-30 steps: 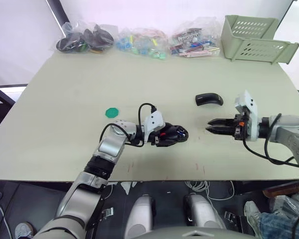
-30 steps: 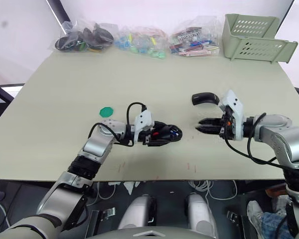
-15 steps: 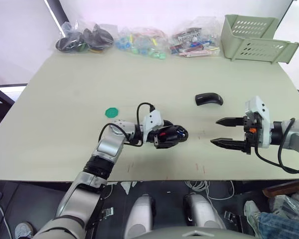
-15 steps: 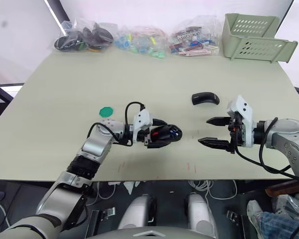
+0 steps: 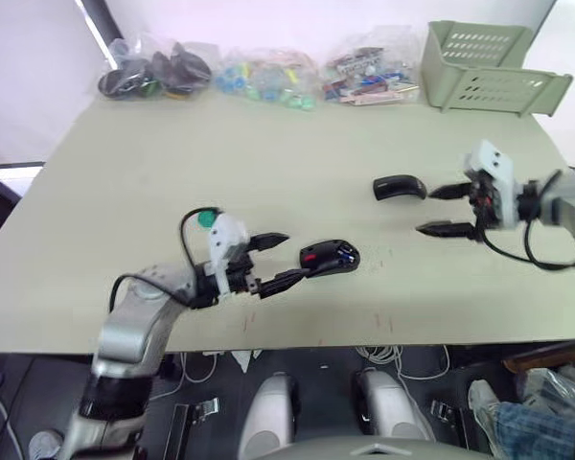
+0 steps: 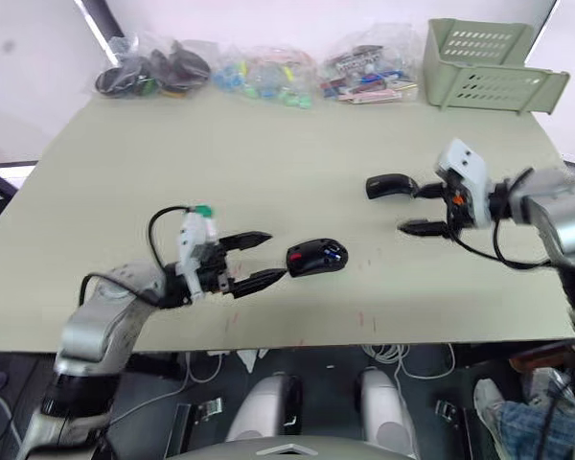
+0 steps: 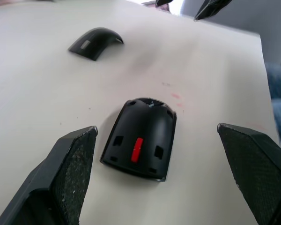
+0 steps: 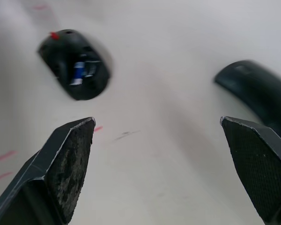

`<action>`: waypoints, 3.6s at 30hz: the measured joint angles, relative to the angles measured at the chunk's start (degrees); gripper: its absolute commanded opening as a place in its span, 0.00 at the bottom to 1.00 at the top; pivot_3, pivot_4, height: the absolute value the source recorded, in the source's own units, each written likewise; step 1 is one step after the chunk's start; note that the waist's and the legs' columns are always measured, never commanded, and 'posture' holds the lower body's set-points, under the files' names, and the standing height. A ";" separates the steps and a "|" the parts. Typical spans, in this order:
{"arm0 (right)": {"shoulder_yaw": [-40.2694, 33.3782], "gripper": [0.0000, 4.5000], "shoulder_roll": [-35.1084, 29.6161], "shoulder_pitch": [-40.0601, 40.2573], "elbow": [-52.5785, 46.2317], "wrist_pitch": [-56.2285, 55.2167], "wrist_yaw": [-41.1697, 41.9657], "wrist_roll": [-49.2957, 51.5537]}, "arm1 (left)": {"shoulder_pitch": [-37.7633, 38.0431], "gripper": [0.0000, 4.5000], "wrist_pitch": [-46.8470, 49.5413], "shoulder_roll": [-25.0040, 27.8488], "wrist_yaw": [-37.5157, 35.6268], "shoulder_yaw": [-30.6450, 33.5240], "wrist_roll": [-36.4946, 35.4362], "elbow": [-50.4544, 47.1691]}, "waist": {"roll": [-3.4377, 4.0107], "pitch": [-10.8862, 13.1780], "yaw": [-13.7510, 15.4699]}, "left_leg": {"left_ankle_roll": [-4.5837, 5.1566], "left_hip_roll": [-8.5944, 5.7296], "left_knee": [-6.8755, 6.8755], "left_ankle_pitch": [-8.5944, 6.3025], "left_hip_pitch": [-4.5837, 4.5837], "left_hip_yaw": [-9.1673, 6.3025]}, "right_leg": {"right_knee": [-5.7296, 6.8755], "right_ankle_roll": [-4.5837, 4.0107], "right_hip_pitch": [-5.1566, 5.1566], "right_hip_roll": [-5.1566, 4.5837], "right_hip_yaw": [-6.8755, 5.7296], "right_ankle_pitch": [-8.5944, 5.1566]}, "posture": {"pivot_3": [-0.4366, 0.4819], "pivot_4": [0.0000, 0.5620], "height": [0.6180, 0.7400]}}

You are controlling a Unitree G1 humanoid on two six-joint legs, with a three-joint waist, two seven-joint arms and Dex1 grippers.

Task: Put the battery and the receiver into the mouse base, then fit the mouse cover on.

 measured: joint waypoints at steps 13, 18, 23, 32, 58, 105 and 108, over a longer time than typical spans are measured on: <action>8.31 1.00 14.76 -23.51 48.80 -30.97 2.37 -20.61 | 18.09 0.97 -3.45 -1.17 3.26 9.97 -9.23 -9.72 | -0.03 0.11 -0.05 | -0.01 -0.03 -0.10 0.00 0.01 0.12 | -0.01 -0.25 -0.08 -0.04 0.07 0.12 | 0.48 0.27 1.00; 8.24 1.00 18.02 -26.41 58.06 -34.49 -0.64 -25.11 | 21.49 0.97 -8.16 -1.27 0.47 12.02 -10.97 -9.80 | 0.02 0.14 0.05 | -0.02 -0.04 -0.23 0.01 0.00 0.18 | -0.01 -0.27 -0.15 -0.06 0.15 0.12 | 0.48 0.27 1.00; 8.45 1.00 18.92 -28.01 62.36 -36.25 -4.46 -29.57 | 24.46 0.97 -9.56 -0.76 -1.90 14.56 -13.78 -9.84 | 0.06 0.16 -0.10 | -0.02 -0.04 -0.31 0.01 0.01 0.24 | 0.01 -0.29 -0.25 -0.04 0.20 0.10 | 0.48 0.27 1.00; 5.27 1.00 22.37 -30.39 64.48 -35.31 -12.53 -32.60 | 26.81 0.97 -11.32 -1.04 -0.96 14.82 -13.94 -10.44 | 0.07 0.16 -0.78 | -0.02 -0.06 -0.50 0.01 -0.01 0.35 | 0.06 -0.31 -0.41 0.01 0.32 0.09 | 0.48 0.27 1.00; -0.41 1.00 26.44 -30.14 65.96 -29.02 -14.75 -34.34 | 29.49 0.97 -13.98 -0.26 1.03 14.99 -14.39 -12.50 | 0.07 0.16 -1.55 | -0.02 -0.08 -0.56 0.02 -0.01 0.36 | 0.07 -0.32 -0.44 0.06 0.32 0.08 | 0.48 0.27 1.00; -1.03 1.00 25.47 -29.10 65.66 -28.86 -9.96 -36.52 | 25.17 0.97 -14.23 1.08 -0.36 13.72 -14.61 -10.10 | 0.07 0.16 -1.53 | -0.03 -0.08 -0.55 0.02 0.01 0.36 | 0.13 -0.29 -0.45 0.10 0.33 0.10 | 0.48 0.27 1.00; -1.05 1.00 25.45 -29.11 65.67 -27.98 -8.55 -36.49 | 25.23 0.97 -14.23 1.08 -0.36 13.71 -14.61 -10.11 | 0.07 0.16 -1.54 | -0.03 -0.08 -0.56 0.02 0.03 0.35 | 0.14 -0.28 -0.45 0.10 0.32 0.10 | 0.48 0.27 1.00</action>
